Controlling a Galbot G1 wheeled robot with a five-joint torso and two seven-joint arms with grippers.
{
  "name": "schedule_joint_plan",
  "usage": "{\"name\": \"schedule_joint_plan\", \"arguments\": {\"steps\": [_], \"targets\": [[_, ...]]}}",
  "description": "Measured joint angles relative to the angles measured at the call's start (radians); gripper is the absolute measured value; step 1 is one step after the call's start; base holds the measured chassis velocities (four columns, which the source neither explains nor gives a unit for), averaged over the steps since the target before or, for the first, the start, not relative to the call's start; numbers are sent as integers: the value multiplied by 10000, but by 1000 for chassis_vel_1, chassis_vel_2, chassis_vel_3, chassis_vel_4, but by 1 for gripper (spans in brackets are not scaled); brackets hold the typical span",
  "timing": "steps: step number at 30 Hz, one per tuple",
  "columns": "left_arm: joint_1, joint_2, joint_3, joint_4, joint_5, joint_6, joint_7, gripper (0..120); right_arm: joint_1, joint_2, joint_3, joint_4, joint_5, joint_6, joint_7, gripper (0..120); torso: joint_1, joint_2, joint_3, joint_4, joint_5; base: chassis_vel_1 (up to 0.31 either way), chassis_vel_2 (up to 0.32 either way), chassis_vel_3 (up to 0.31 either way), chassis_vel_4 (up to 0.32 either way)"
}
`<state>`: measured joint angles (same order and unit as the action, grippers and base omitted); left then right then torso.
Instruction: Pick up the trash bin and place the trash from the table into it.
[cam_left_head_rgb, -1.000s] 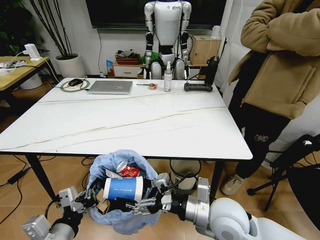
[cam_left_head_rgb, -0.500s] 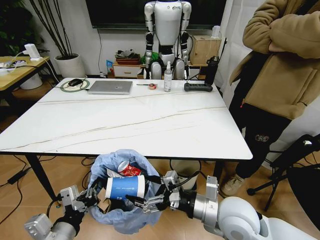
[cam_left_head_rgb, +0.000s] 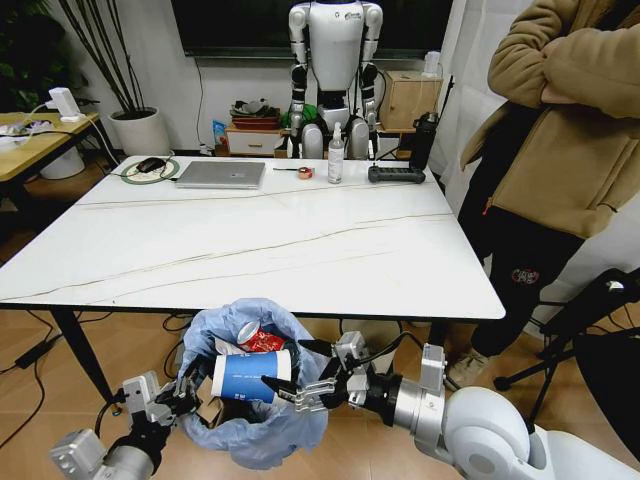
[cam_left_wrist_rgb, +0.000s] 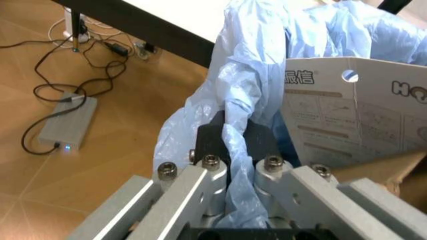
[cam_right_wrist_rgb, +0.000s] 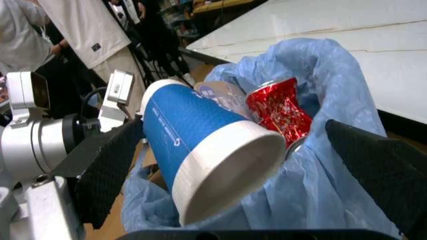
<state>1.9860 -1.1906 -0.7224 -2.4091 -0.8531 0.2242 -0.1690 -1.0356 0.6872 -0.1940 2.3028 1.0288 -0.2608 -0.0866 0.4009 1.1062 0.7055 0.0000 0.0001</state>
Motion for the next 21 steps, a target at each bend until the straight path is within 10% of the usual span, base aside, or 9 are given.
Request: {"name": "schedule_joint_plan", "arguments": {"steps": [13,21], "targets": [[100,-55,115,-1,174,-25,58,0,-243,439,1353,131,-97,1099,1984,100,0,0,0,1,0,0,0,0,0],[452,-186,153,33,487,-144,76,0,-2909,131,2896,-310,-1413,2287,3362,100,0,0,-1,0,0,0,0,0,0]]}}
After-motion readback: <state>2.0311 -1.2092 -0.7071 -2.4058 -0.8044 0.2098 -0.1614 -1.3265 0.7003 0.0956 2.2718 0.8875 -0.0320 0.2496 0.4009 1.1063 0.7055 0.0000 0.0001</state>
